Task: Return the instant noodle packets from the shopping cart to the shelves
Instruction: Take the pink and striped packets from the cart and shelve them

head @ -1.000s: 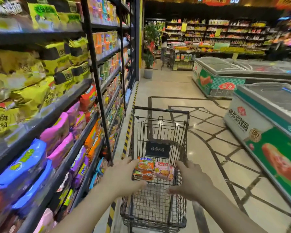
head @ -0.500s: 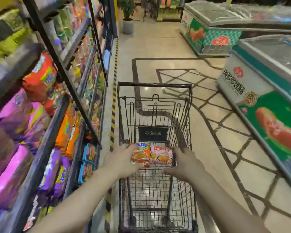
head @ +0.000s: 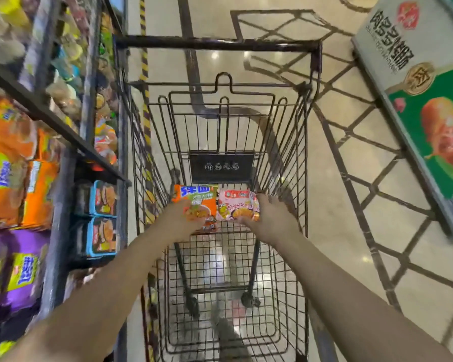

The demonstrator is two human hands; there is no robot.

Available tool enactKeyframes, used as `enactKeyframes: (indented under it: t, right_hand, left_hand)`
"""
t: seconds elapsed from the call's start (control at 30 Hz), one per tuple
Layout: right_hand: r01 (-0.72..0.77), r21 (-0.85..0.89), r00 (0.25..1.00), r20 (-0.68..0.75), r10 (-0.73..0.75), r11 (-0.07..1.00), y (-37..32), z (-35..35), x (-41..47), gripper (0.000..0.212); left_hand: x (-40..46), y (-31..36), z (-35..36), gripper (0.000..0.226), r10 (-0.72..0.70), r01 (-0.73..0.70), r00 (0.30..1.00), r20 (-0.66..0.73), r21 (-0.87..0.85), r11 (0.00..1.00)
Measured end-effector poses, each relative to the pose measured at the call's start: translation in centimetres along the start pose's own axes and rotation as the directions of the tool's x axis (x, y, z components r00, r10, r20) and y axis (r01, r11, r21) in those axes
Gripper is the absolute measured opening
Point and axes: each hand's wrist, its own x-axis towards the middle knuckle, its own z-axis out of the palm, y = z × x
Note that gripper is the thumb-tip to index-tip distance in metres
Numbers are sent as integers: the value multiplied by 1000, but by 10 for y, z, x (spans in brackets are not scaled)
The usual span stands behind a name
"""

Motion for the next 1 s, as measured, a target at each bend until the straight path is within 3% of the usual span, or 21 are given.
enactKeyframes:
  t: [0.07, 0.13, 0.3, 0.4, 0.5, 0.6, 0.7, 0.73, 0.83, 1.0]
  right_hand:
    - [-24, 13, 999, 44, 24, 1000, 9, 21, 42, 76]
    - [-54, 34, 995, 91, 50, 998, 16, 44, 78, 75]
    - [-116, 19, 980, 165, 112, 993, 35, 104, 149, 80]
    - [-140, 46, 973, 193, 128, 989, 46, 135, 179, 89]
    - [-196, 110, 967, 189, 173, 974, 56, 159, 207, 93]
    - [-262, 176, 954, 197, 227, 949, 61, 170, 228, 88]
    - [-396, 375, 916, 231, 329, 838, 62, 181, 240, 95]
    - [-425, 416, 904, 245, 351, 804, 62, 185, 241, 98]
    - [-504, 455, 863, 295, 410, 734, 64, 202, 246, 110]
    - [-475, 413, 878, 281, 387, 777, 58, 202, 228, 87]
  left_hand:
    - [40, -4, 17, 46, -37, 37, 999, 0, -19, 999]
    - [71, -13, 30, 59, -74, 74, 997, -7, -55, 996]
    - [153, -54, 63, 83, -175, 183, 981, -82, 97, 978]
    - [197, -88, 79, 86, -244, 249, 958, -151, 14, 969]
    - [258, -154, 108, 106, -282, 258, 943, -179, -143, 955]
    - [238, -120, 97, 106, -271, 231, 954, -131, -256, 939]
    - [229, -105, 95, 64, -296, 262, 953, -67, -307, 915]
    - [231, -106, 96, 60, -295, 264, 953, -70, -289, 920]
    - [231, -109, 99, 85, -309, 273, 944, -118, -249, 929]
    - [222, -96, 103, 108, -354, 319, 926, -131, -229, 920]
